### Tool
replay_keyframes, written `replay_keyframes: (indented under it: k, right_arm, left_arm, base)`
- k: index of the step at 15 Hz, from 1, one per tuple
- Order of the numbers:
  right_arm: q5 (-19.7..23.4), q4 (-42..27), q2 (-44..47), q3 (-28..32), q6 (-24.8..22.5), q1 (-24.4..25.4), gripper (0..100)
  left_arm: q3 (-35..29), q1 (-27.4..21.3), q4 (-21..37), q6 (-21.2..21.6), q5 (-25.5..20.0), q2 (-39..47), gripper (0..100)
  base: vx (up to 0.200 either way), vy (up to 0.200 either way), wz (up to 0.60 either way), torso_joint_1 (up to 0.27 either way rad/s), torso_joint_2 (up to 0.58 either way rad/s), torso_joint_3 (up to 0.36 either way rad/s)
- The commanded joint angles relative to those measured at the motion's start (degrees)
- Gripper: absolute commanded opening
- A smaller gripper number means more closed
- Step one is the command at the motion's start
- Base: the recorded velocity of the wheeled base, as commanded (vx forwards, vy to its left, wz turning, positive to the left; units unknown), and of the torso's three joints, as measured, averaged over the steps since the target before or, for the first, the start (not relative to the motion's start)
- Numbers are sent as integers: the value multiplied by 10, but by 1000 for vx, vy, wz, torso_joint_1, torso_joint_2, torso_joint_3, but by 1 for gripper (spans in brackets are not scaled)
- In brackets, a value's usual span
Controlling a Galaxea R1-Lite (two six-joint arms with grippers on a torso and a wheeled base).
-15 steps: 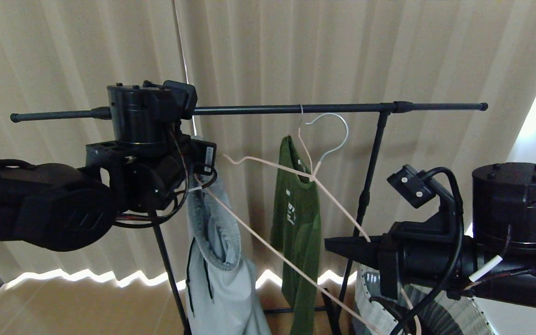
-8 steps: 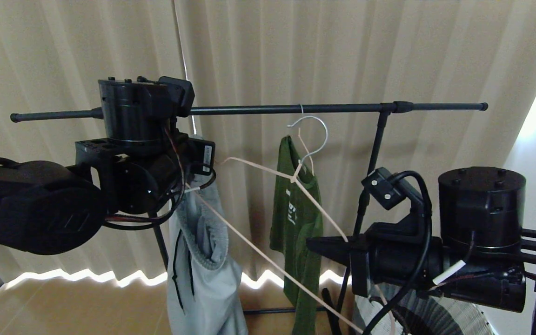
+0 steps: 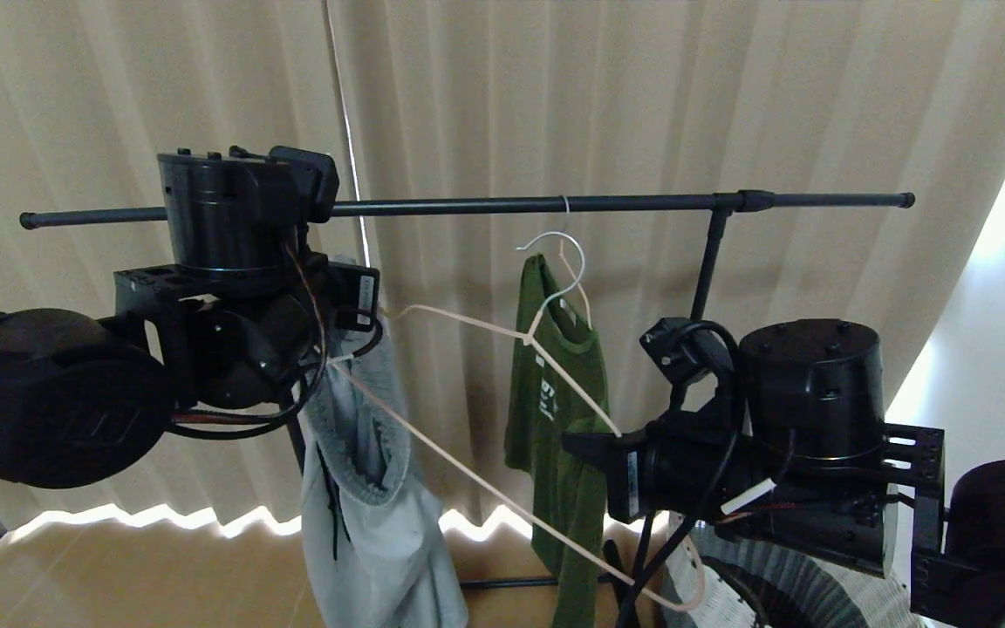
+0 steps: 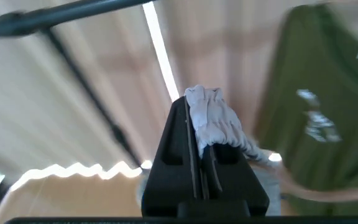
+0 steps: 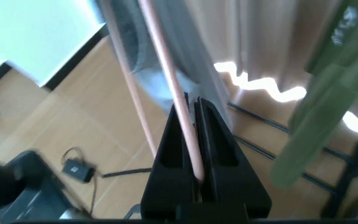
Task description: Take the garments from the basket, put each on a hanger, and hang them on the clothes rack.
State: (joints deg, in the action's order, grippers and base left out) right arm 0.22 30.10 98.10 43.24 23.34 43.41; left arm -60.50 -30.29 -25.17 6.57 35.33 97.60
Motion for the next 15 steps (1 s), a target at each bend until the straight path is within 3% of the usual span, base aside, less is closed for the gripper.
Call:
replay_keyframes:
  k: [1,5,11,15]
  right_arm:
    - [-5,0,6,1,0,-6,0]
    - [-40,-3,10,19,-1,-23,0]
    - [-51,-4,49,84,-4,-36,0]
    - [-43,-6,29,76,0,5,0]
  left_arm:
    - [12,11,-1,0,4,-12,0]
    - [36,7,0,5,4,-21,0]
    - [45,-28,6,5,4,-19,0]
    - [35,-35,7,-4,4,2,0]
  base:
    - [0,0,0,0,0,0]
    - [0,0,0,0,0,0]
    - [0,0,0,0,0,0]
    - [0,0,0,0,0,0]
